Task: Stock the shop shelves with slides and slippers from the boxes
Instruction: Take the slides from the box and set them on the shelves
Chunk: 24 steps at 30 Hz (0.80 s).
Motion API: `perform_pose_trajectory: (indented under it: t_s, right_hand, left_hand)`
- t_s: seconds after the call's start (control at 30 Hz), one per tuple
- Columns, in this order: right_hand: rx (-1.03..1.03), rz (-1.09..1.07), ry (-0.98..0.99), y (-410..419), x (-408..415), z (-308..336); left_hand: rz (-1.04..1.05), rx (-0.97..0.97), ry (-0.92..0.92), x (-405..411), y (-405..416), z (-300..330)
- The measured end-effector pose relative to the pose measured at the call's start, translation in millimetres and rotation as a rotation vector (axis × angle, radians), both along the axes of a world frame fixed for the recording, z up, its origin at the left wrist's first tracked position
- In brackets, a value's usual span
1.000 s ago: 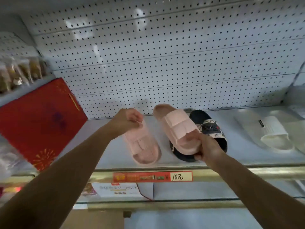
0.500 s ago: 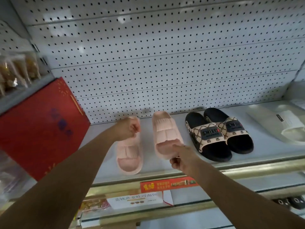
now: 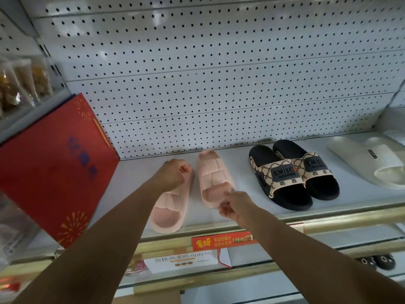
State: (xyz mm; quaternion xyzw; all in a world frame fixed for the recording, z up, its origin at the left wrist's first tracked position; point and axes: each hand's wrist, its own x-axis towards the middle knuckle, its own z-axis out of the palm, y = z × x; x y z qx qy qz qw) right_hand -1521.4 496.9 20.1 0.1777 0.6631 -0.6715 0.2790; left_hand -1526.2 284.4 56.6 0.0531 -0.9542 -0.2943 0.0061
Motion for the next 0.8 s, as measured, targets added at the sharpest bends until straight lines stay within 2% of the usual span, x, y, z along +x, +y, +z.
perform_pose_trajectory:
  t_s: [0.23, 0.5, 0.57, 0.63, 0.73, 0.8]
  right_hand:
    - [0.126, 0.078, 0.078, 21.7, -0.5, 16.3]
    - [0.035, 0.083, 0.074, 82.6, 6.3, 45.0]
    - [0.017, 0.069, 0.082, 107.3, 5.9, 50.3]
    - [0.04, 0.087, 0.114, 136.4, 4.7, 54.5]
    - [0.022, 0.0, 0.158, 186.1, 4.8, 58.3]
    - [-0.002, -0.075, 0.207, 223.0, 6.7, 59.8]
  left_hand:
    - [0.075, -0.006, -0.017, -0.8, -0.1, -6.9]
    - [0.256, -0.048, 0.093, -14.7, 21.0, -2.8]
    - [0.3, 0.091, 0.191, -18.4, 48.1, 10.3]
    - [0.303, 0.325, 0.255, -21.2, 88.8, 27.2]
    - [0.24, 0.749, 0.22, -19.8, 163.4, 45.2]
    - [0.222, 0.891, 0.178, -17.1, 214.8, 50.1]
